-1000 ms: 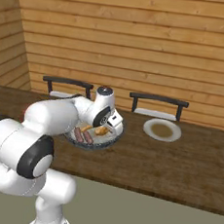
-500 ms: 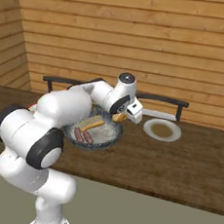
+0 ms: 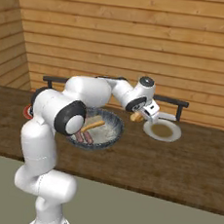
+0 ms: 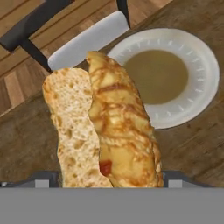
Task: Place one bun and one sausage from the bowl on each plate.
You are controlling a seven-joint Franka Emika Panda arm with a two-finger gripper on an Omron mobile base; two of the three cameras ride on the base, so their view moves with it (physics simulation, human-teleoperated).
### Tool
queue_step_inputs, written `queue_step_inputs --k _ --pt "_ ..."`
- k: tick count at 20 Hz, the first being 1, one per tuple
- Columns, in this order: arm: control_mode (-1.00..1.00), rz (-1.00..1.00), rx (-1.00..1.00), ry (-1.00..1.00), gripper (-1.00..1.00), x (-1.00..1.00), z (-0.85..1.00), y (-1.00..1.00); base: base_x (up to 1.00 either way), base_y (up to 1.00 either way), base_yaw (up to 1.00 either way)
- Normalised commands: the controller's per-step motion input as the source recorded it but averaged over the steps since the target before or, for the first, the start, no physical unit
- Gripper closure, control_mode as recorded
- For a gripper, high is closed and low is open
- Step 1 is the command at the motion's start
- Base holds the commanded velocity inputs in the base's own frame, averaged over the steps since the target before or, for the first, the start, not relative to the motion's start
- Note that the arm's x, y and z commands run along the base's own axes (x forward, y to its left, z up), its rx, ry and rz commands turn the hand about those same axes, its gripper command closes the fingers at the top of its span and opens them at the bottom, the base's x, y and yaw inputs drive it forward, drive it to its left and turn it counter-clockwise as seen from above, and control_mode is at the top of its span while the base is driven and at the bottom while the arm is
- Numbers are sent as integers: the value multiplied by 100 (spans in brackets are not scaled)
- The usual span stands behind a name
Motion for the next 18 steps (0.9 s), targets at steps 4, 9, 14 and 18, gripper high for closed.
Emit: queue_step_inputs --k 4,9,14,18 --pt "-100 -1 0 -3 100 43 -60 -41 0 0 0" --pt "-100 -1 0 -2 100 34 -40 -8 0 0 0" --pt "-100 0 -1 -5 100 33 -46 0 0 0 0" --pt "-100 -3 -3 -10 -100 41 -37 -2 0 0 0"
